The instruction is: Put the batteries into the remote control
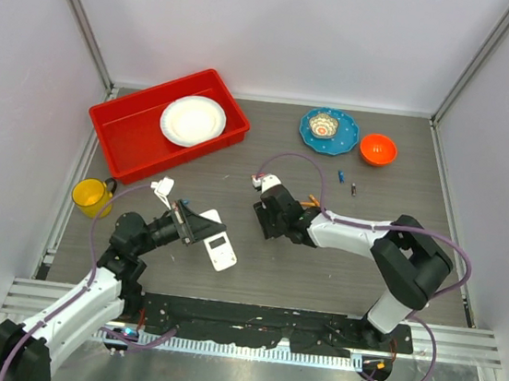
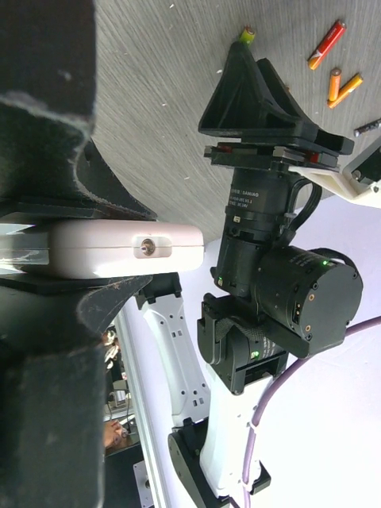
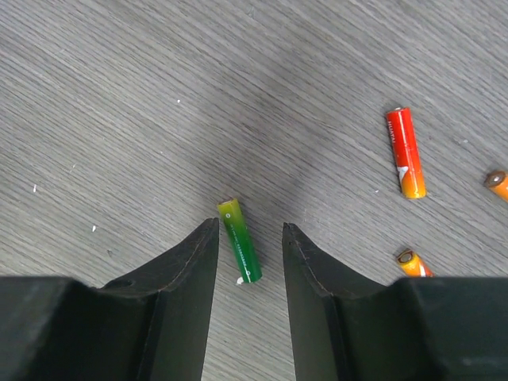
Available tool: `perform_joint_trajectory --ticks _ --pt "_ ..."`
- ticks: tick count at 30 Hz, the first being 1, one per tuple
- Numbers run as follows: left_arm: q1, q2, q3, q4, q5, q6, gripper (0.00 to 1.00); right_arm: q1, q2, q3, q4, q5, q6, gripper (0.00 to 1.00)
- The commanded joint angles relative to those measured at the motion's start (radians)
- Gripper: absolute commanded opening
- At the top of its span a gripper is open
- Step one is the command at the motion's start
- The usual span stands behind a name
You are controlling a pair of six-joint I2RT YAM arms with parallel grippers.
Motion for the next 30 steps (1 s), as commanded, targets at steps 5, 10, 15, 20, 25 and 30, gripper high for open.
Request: perform_joint_trajectory --ticks 5,10,15,20,25,30 --pt "0.007 -0.014 0.001 0.058 0.015 -0.003 0.0 -0.001 0.035 -0.004 0.044 -0.024 0.015 0.38" --pt "0.006 -0.012 0.001 0.054 0.015 -0.002 0.0 -0.001 0.04 -0.019 0.046 -0.024 0.021 0.29" --pt "0.006 -0.023 0.002 0.049 0.012 0.001 0.0 0.0 0.039 -0.032 0.037 -0.01 0.038 0.18" --pt "0.006 -0.034 0.027 -0.052 -0.011 0.03 0.0 -0.001 -0.007 0.002 -0.054 0.115 0.143 0.01" --pt "0.006 -0.087 0.03 -0.09 -0.093 0.041 0.0 -0.001 -0.156 -0.008 -0.088 0.178 0.519 0.01" --pt "0.004 -0.104 0.024 -0.107 -0.197 0.059 0.0 -0.001 -0.257 -0.104 -0.043 0.191 0.996 0.01"
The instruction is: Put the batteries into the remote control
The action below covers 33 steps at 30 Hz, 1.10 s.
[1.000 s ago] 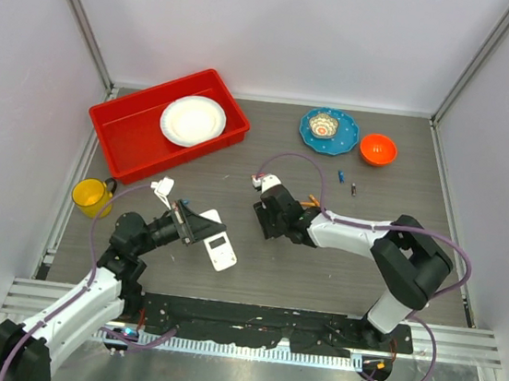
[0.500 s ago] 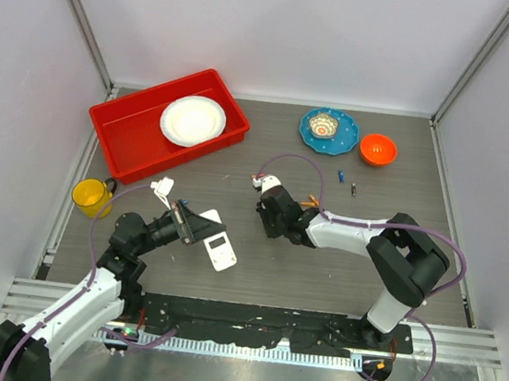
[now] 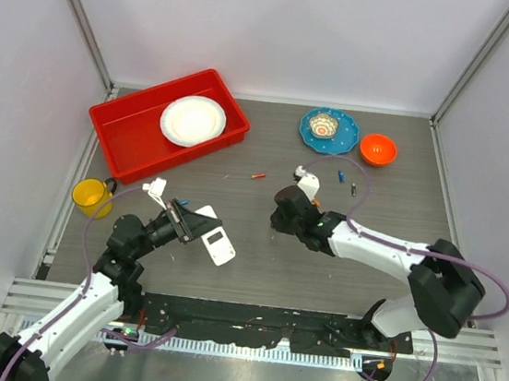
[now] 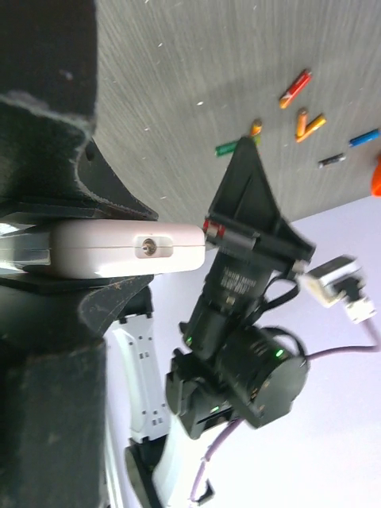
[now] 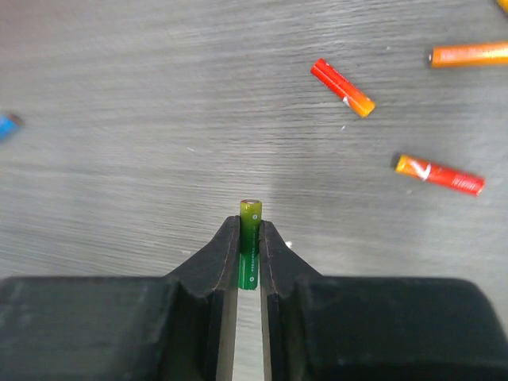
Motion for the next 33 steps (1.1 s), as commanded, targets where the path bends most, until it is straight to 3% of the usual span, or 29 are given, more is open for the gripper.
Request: perform_joint_trajectory --ticks 1,2,8,13,26,28,33 --pt "0.004 -0.028 0.024 0.001 -0.136 0.036 0.0 0.003 -0.101 -0.07 0.031 0.069 0.504 0.01" --pt "0.004 -0.037 0.024 -0.013 -0.156 0.04 0.0 0.003 -0.102 -0.071 -0.003 0.085 0.614 0.01" --pt "0.004 -0.06 0.027 -0.03 -0.273 0.077 0.0 0.032 -0.043 0.026 -0.277 0.22 0.867 0.01" --pt "0.001 -0.072 0.027 -0.042 -0.319 0.085 0.0 0.071 -0.01 0.044 -0.369 0.299 1.081 0.01" --pt "-0.006 -0.095 0.018 -0.13 -0.33 0.102 0.0 0.101 0.153 0.055 -0.351 0.338 1.195 0.01" --pt "-0.007 -0.094 0.02 -0.127 -0.33 0.103 0.0 0.101 0.165 0.054 -0.339 0.332 1.188 0.04" --pt "-0.008 -0.089 0.02 -0.127 -0.333 0.11 0.0 0.101 0.17 0.049 -0.321 0.329 1.137 0.31"
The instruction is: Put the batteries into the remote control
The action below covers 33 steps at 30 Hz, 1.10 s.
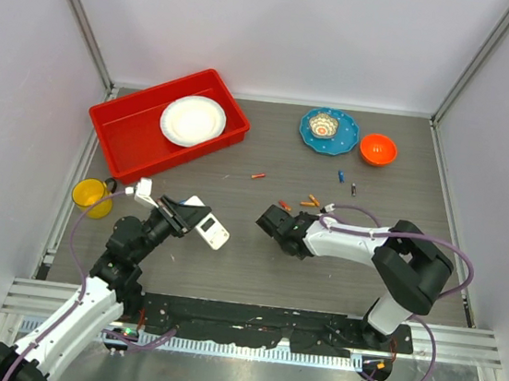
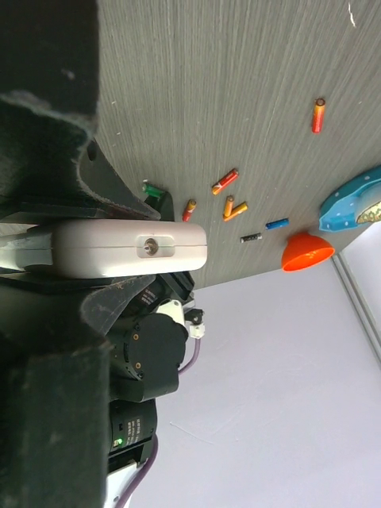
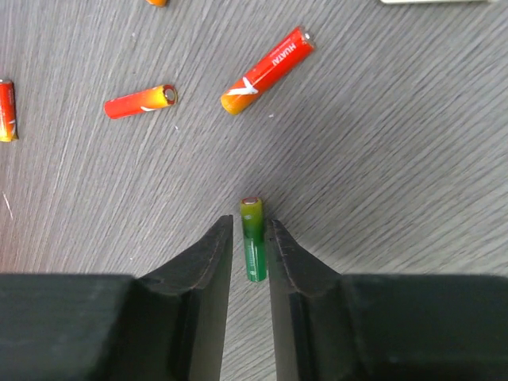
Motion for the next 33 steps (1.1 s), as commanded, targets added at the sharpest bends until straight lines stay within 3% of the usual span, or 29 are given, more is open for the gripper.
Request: perform_joint_trajectory --ticks 1,4,9,12,16,17,19,20,22,25,26,28,33 --pt "-0.005 -0.004 0.018 0.02 -0.014 0.026 0.0 0.005 0.014 0.012 0.0 0.038 -0.021 0.34" --pt "-0.005 -0.006 0.012 0.02 -0.014 0.023 0.0 0.007 0.009 0.009 0.003 0.03 -0.04 0.47" --pt "-0.007 -0.006 0.007 0.017 -0.011 0.017 0.0 0.007 -0.018 0.033 -0.001 0.027 -0.103 0.54" --pt "-0.005 -0.011 0.006 0.011 -0.011 0.015 0.0 0.008 -0.07 0.07 0.031 0.039 -0.304 0.56" --pt "-0.005 -0.01 0.004 0.016 -0.013 0.015 0.0 0.01 -0.179 0.077 0.124 0.041 -0.724 0.56" --pt "-0.005 -0.011 0.004 0.017 -0.014 0.015 0.0 0.008 -0.202 0.067 0.149 0.036 -0.911 0.57" --pt "-0.005 -0.017 0.003 0.016 -0.013 0.017 0.0 -0.001 -0.276 0.002 0.301 -0.08 -1.124 0.57" --pt "-0.005 -0.018 0.003 0.016 -0.01 0.018 0.0 -0.005 -0.294 -0.018 0.34 -0.134 -1.315 0.57" --pt "-0.005 -0.018 0.001 0.016 -0.006 0.02 0.0 -0.024 -0.298 -0.031 0.352 -0.281 -1.437 0.59" --pt "-0.007 -0.021 -0.007 0.022 -0.003 0.021 0.0 -0.065 -0.201 0.029 0.272 -0.398 -1.553 0.64" --pt "-0.005 -0.026 -0.01 0.022 -0.003 0.021 0.0 -0.065 -0.163 0.035 0.273 -0.406 -1.567 0.77" --pt "-0.007 -0.034 -0.007 0.013 0.001 0.023 0.0 -0.065 -0.135 0.038 0.298 -0.427 -1.6 0.86" --pt "-0.007 -0.05 -0.002 -0.01 0.023 0.029 0.0 -0.084 -0.078 0.043 0.351 -0.449 -1.662 0.88"
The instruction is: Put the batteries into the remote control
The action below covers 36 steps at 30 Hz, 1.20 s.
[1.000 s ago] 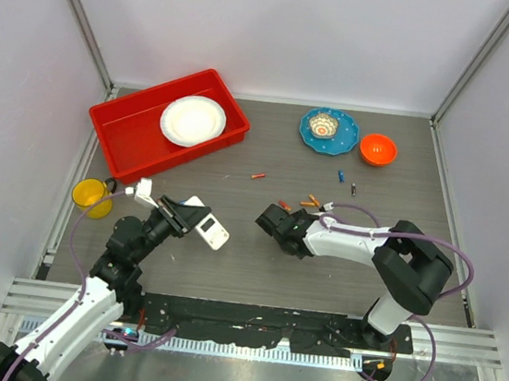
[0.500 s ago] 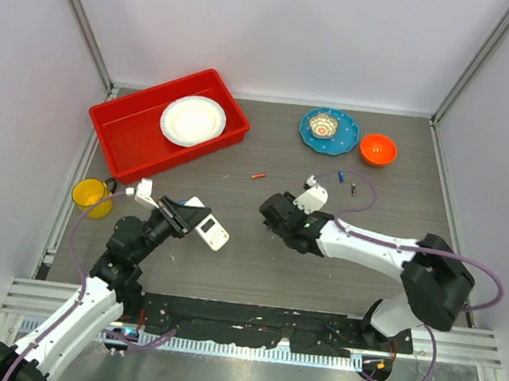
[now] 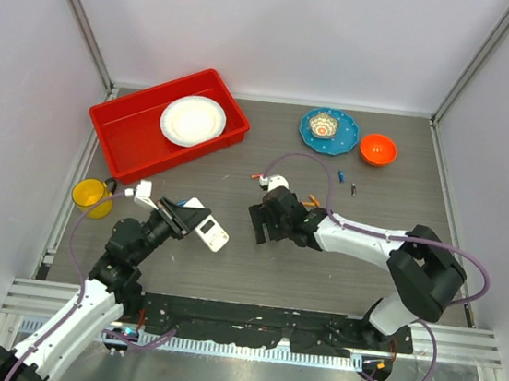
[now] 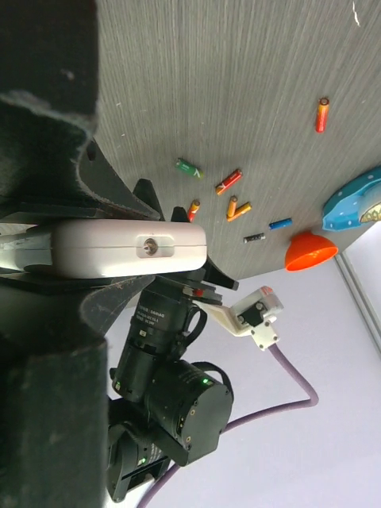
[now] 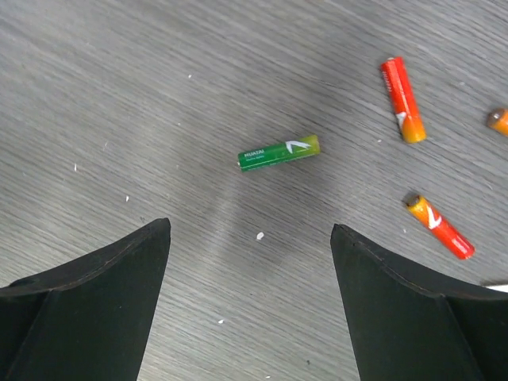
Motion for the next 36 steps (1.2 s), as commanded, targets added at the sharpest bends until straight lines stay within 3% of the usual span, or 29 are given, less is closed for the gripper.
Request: perform_joint_trajectory --ticks 1,11,36 --pt "-0.002 -0.016 0.008 0.015 0.022 0.025 0.0 -0.016 0.019 0.035 0.078 -0.062 -0.149 0.87" --pt "-0.002 0.002 0.009 0.021 0.029 0.034 0.0 -0.047 0.123 0.072 0.086 -0.09 -0.239 0.79" --pt "-0.002 0.023 0.0 0.033 0.023 0.039 0.0 -0.087 0.171 0.057 0.101 -0.131 -0.281 0.65"
